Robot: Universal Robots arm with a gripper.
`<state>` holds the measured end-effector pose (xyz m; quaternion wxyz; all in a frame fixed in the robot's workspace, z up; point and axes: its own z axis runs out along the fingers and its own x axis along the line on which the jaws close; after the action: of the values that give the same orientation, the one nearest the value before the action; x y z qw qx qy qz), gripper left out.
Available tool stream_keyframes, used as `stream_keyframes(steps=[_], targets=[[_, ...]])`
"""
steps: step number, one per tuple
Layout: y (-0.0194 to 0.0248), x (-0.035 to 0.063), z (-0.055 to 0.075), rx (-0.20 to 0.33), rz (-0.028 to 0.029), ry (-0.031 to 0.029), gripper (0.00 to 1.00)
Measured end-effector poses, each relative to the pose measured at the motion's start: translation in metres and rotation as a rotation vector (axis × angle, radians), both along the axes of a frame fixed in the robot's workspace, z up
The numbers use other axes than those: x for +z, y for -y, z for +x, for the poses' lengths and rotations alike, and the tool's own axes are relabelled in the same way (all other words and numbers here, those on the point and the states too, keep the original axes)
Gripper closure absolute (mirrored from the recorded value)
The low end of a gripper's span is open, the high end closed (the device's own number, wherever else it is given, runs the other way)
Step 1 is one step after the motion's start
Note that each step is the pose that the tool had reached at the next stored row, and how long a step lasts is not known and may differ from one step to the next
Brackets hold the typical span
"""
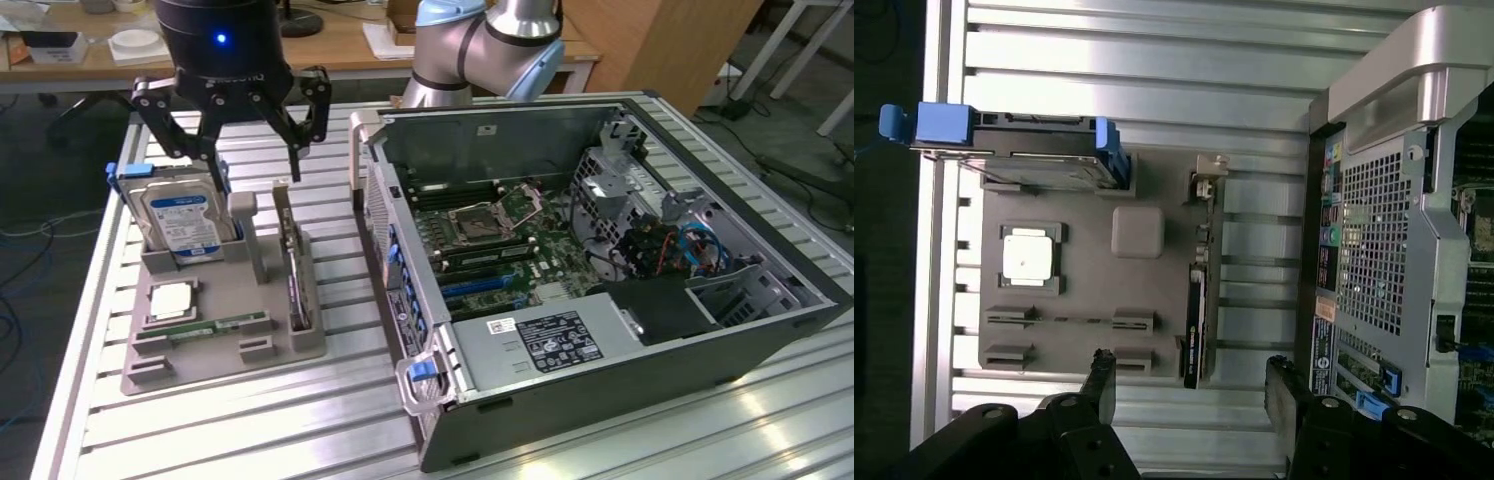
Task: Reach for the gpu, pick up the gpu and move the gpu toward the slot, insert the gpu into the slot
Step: 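Pick up the gpu and move the gpu toward the slot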
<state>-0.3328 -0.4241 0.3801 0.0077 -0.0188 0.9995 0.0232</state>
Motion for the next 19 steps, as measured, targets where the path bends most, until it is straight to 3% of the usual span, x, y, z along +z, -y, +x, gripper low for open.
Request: stream_keyframes(steps=[11,19], targets=[[0.0033,-0.0012,0.0,0.015,0.0,0.0,0.29],[0.0088,-0.0022,0.0,0.031,0.0001,0.0003,0.29]])
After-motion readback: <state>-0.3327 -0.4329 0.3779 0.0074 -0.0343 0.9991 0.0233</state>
